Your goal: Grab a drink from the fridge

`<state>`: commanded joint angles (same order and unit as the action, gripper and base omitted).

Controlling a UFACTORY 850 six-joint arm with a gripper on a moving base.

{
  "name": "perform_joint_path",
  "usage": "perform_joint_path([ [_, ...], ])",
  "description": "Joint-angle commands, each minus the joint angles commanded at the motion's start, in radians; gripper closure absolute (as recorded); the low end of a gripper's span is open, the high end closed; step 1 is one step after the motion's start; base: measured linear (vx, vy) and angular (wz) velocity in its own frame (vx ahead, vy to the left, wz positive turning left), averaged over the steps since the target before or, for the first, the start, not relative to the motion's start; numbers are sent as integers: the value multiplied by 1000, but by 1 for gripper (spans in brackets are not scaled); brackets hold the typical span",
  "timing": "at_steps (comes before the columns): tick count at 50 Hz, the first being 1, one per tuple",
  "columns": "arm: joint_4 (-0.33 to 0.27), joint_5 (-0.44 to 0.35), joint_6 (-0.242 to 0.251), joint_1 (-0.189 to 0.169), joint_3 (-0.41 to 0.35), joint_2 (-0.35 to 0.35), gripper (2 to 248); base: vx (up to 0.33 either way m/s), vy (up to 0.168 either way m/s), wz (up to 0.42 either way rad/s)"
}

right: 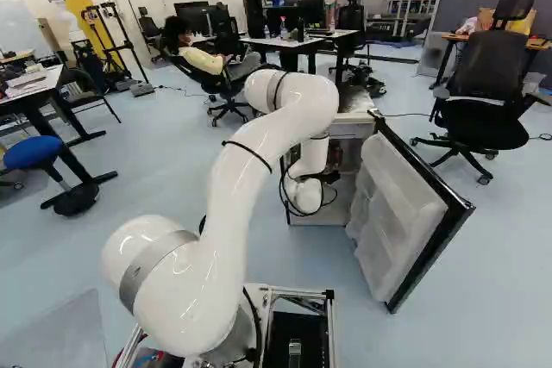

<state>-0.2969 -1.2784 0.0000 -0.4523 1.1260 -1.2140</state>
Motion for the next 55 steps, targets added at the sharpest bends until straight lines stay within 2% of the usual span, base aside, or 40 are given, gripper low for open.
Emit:
perform_joint_path([
  [16,0,0,0,-3,57,-29,3,0,0,0],
  [36,0,0,0,-3,57,-29,7,0,0,0],
  [37,0,0,0,-3,57,-29,21,0,0,0],
  [41,0,0,0,-3,57,-29,21,0,0,0],
  [42,0,0,0,-3,57,-29,34,0,0,0],
  [46,0,0,0,-3,57,-29,34,0,0,0],
  [47,0,0,0,-3,57,-29,46,0,0,0],
  [52,0,0,0,-3,57,-29,46,0,0,0],
  [53,0,0,0,-3,57,-29,58,0,0,0],
  [55,0,0,0,-3,57,-29,58,0,0,0],
])
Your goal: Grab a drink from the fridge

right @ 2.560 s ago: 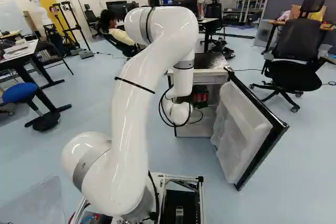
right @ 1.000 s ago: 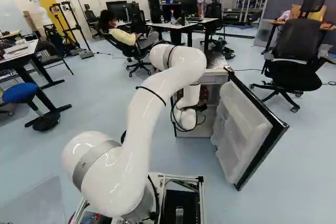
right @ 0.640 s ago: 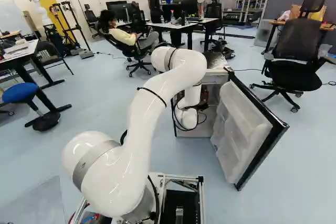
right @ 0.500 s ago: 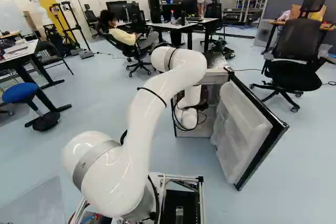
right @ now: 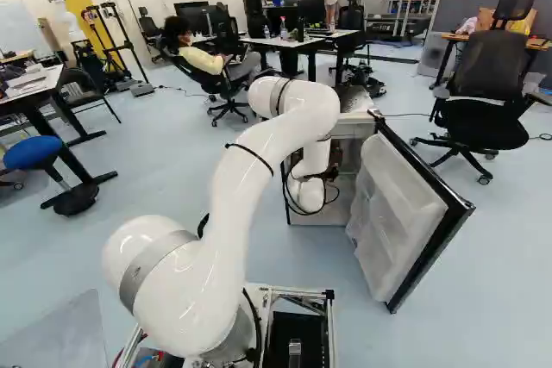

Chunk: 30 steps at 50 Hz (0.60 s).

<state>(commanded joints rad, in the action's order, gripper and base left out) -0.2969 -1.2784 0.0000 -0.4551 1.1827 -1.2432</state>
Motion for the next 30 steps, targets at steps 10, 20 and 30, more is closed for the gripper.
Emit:
perform_joint_path([
  [10,0,0,0,0,0,0,70,0,0,0],
  [20,0,0,0,0,0,0,69,0,0,0],
  [30,0,0,0,0,1,0,69,0,0,0],
])
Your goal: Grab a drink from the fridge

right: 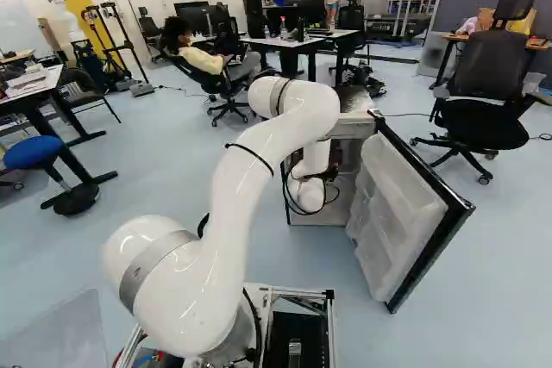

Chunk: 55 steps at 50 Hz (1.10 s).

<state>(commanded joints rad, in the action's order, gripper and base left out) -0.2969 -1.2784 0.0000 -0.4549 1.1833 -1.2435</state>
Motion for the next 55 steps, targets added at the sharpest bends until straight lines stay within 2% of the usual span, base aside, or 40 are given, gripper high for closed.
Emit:
perform_joint_path([
  [22,0,0,0,-1,33,-17,69,0,0,0],
  [55,0,18,0,-6,130,-68,69,0,0,0],
])
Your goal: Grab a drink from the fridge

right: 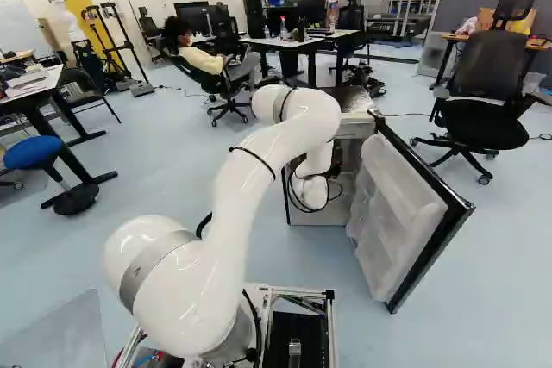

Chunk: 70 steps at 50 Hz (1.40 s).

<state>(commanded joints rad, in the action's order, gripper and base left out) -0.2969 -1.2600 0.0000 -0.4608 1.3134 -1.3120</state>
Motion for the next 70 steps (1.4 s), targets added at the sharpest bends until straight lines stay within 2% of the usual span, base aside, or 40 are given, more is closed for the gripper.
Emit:
perform_joint_path([
  [70,0,5,0,-68,172,-93,69,0,0,0],
])
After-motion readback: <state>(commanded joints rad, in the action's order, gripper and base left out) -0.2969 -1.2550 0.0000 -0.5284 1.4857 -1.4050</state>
